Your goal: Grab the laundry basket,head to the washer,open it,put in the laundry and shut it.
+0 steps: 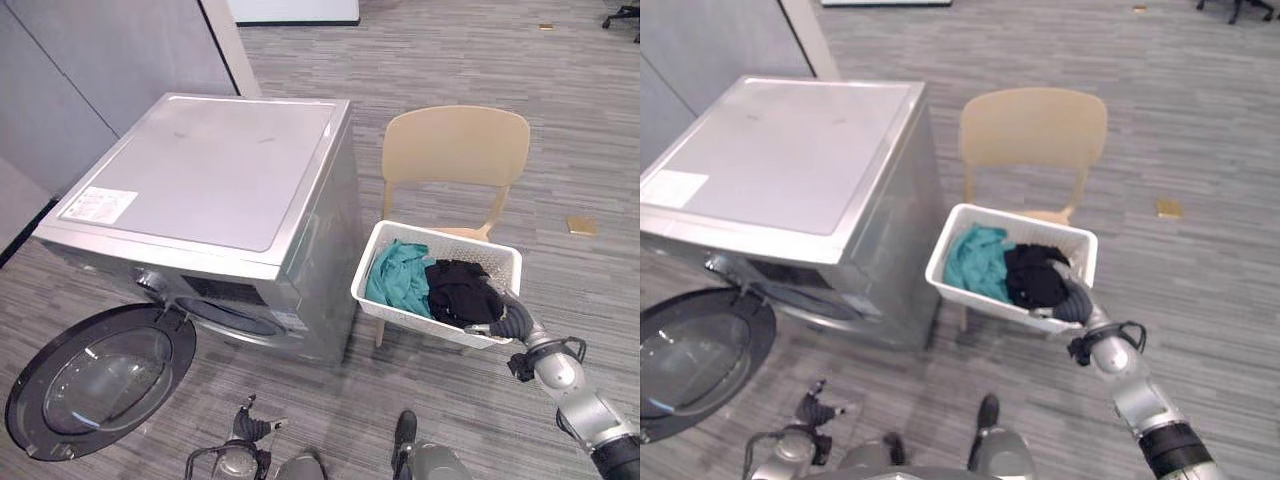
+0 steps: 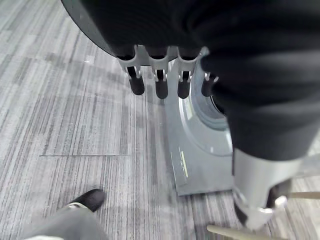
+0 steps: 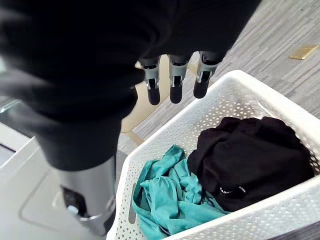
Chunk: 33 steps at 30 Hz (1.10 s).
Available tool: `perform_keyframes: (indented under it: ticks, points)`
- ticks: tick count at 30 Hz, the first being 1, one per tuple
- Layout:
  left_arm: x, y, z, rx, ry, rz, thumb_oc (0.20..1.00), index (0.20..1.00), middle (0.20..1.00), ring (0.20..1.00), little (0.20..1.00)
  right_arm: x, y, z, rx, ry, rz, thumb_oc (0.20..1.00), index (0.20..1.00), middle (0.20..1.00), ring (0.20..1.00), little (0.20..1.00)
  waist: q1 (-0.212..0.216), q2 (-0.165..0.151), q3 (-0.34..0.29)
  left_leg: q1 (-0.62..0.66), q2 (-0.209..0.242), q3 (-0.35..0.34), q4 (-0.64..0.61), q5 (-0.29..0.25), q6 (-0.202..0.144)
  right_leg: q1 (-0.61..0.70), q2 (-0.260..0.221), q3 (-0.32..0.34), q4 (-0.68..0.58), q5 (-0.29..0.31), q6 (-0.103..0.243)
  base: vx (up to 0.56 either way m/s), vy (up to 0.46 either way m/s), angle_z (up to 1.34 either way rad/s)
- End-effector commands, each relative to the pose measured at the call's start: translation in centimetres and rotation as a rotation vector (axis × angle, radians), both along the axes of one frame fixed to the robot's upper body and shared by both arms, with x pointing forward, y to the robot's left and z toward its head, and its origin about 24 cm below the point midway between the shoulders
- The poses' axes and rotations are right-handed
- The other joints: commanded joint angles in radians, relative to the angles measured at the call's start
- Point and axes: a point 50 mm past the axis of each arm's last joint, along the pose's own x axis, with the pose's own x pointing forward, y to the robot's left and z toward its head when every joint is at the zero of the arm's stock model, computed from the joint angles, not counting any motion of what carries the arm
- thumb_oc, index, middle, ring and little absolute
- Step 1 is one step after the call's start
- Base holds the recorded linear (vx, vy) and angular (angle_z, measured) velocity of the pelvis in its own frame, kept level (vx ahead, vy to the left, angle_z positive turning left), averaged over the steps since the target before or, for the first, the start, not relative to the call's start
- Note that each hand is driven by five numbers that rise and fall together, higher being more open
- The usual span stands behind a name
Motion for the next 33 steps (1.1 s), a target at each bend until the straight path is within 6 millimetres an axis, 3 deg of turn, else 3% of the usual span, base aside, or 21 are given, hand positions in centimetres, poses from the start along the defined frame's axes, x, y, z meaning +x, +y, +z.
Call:
perform_keyframes:
  ticks: [1,2,6,12,17,27,33]
  points:
    - [1.5,1.5,1.3,0.032,-0.087,0.008,1.0,1.0,1.0,1.0,1.0,1.9,0.7,2.2,-0.062,-0.12,0.047,1.0,1.0,1.0,1.0,1.0,0.04,-0.015,0.058,-0.044,-0.031,-0.071,0.031,-0.012,0.032,0.032,-0.024,0.063,0.008,-0.112,0.116,0.11,0.053,-0.52]
    - [1.6,1.6,1.4,0.032,-0.095,0.008,1.0,1.0,1.0,1.0,1.0,2.2,0.7,2.2,-0.088,-0.122,0.051,1.0,1.0,1.0,1.0,1.0,0.048,-0.011,0.063,-0.065,-0.033,-0.088,0.014,0.011,0.032,0.031,-0.018,0.073,0.01,-0.114,0.118,0.14,0.095,-0.83]
    - [1.1,2.1,1.3,0.06,-0.073,-0.018,1.0,1.0,1.0,1.0,1.0,3.8,0.6,2.3,-0.244,-0.127,0.059,1.0,1.0,1.0,1.0,1.0,0.056,-0.002,0.058,-0.028,-0.052,-0.062,-0.021,-0.008,0.066,0.014,-0.033,0.127,0.051,-0.12,0.135,0.15,0.214,-0.74]
    - [2.9,3.0,2.4,0.096,-0.146,-0.009,1.0,1.0,1.0,1.0,1.0,6.6,0.1,3.5,-0.366,-0.157,0.016,1.0,1.0,1.0,1.0,1.0,0.082,0.003,0.096,-0.068,-0.08,-0.044,-0.027,-0.01,0.092,-0.07,-0.064,0.154,0.093,-0.105,0.145,-0.01,0.105,-0.17]
    - [3.7,3.5,3.1,0.099,-0.191,0.015,1.0,1.0,1.0,1.0,1.0,8.5,-0.3,4.6,-0.42,-0.163,-0.026,1.0,1.0,1.0,1.0,1.0,0.108,0.01,0.125,-0.105,-0.088,-0.05,-0.046,0.01,0.092,-0.114,-0.075,0.144,0.093,-0.089,0.148,-0.02,0.019,0.19]
    - [5.2,4.0,4.1,0.073,-0.269,0.076,1.0,1.0,1.0,1.0,1.0,12.2,-2.1,9.2,-0.53,-0.194,-0.164,1.0,1.0,1.0,1.0,1.0,0.194,0.037,0.201,-0.221,-0.097,-0.112,-0.081,0.076,0.08,-0.216,-0.084,0.096,0.089,-0.063,0.151,-0.02,-0.035,0.18]
    - [6.5,3.4,4.7,0.055,-0.303,0.054,1.0,1.0,1.0,1.0,1.0,12.9,-0.5,8.0,-0.528,-0.11,-0.129,1.0,1.0,1.0,1.0,1.0,0.219,0.053,0.232,-0.258,-0.102,-0.14,-0.079,0.089,0.077,-0.243,-0.081,0.076,0.09,-0.059,0.148,-0.02,-0.046,0.22]
